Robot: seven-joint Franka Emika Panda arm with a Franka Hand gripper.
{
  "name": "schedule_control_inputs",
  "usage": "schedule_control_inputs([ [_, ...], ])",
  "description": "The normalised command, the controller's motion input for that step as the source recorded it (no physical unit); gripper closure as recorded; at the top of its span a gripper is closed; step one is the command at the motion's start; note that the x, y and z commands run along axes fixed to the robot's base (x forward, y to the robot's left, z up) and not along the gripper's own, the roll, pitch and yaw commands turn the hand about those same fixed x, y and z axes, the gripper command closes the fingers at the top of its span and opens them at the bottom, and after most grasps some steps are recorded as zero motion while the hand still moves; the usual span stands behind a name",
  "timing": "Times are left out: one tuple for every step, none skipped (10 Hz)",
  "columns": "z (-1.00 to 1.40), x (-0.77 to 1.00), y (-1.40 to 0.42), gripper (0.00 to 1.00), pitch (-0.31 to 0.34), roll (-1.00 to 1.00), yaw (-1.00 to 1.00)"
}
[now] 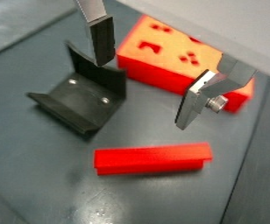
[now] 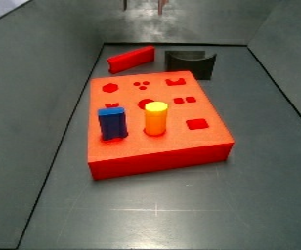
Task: Pick up the arch object. Move up. Place the arch object on the fixture. Regrasp the arch object. Move to above the board. Insert the arch object.
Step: Pick up the arch object.
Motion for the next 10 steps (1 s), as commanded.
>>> schedule_control_inputs([
  [-0.95, -0.15, 0.13, 0.00, 0.017, -0.06, -0.93],
  [-0.95, -0.15, 0.13, 0.00, 0.019, -0.07, -0.93],
  [-0.96, -0.15, 0.12, 0.00, 0.017, -0.07, -0.93],
  [-0.97, -0.15, 0.11, 0.00, 0.010, -0.07, -0.94],
  [-1.00, -0.11, 0.00, 0.00, 0.000, -0.04, -0.98],
  [-0.63, 0.00, -0.07, 0.00, -0.179, -0.10, -0.78],
  [-0.63, 0.15, -0.08, 0.00, -0.170, -0.11, -0.67],
  [-0.58, 0.00, -0.09, 0.00, -0.179, -0.13, -0.73],
  [-0.67, 0.05, -0.02, 0.00, -0.074, -0.19, -0.63],
  [-0.57, 0.00, 0.00, 0.00, -0.106, -0.24, -0.60],
])
